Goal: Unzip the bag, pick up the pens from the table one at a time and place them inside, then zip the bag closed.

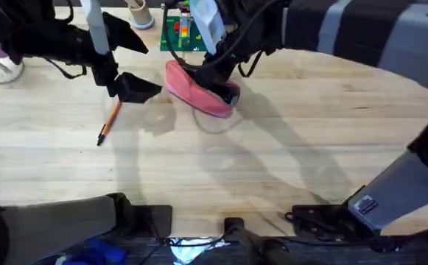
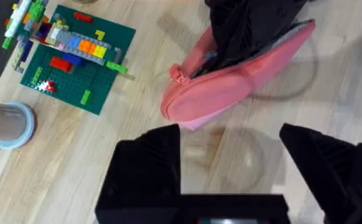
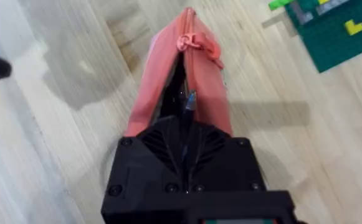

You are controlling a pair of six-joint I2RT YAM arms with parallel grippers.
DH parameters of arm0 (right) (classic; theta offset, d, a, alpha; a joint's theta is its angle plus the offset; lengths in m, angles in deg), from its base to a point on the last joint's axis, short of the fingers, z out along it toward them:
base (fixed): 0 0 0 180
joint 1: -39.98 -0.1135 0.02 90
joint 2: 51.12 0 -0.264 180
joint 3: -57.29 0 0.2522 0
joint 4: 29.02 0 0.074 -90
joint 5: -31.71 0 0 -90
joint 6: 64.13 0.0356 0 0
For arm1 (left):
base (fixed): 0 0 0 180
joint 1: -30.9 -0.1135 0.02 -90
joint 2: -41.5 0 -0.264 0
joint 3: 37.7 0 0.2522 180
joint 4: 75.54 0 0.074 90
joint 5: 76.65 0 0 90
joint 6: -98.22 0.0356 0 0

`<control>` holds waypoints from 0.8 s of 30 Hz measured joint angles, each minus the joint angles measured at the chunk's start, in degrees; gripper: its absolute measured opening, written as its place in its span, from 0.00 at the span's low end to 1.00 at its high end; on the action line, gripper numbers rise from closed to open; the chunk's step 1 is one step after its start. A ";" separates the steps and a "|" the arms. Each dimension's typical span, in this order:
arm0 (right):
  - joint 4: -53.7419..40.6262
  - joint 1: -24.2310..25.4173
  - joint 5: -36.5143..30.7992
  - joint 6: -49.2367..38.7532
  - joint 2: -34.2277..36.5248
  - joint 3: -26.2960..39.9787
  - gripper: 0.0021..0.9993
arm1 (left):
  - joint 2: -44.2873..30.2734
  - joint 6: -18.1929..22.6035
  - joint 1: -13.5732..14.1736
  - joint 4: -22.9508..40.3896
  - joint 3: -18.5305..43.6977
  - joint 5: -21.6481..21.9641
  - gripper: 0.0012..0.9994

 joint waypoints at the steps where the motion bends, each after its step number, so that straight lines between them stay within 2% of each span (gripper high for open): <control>1: 0.12 -0.04 0.00 0.61 0.41 0.00 0.03 | 0.00 0.00 0.00 -0.02 -0.02 0.00 0.99; 18: 1.08 -0.52 0.13 2.38 2.47 0.00 0.03 | 0.00 0.00 0.00 -0.02 0.00 0.00 0.99; 19: 1.08 -0.52 0.15 2.57 2.47 0.00 0.05 | 0.00 0.00 0.00 -0.02 -0.02 0.00 0.99; 21: 1.07 -0.52 0.17 2.89 2.46 0.00 0.30 | -0.01 0.00 0.00 -0.02 0.00 0.00 0.99; 24: 1.27 -0.57 0.17 3.07 2.46 0.00 0.75 | 0.00 0.00 0.00 -0.02 0.00 -0.02 0.99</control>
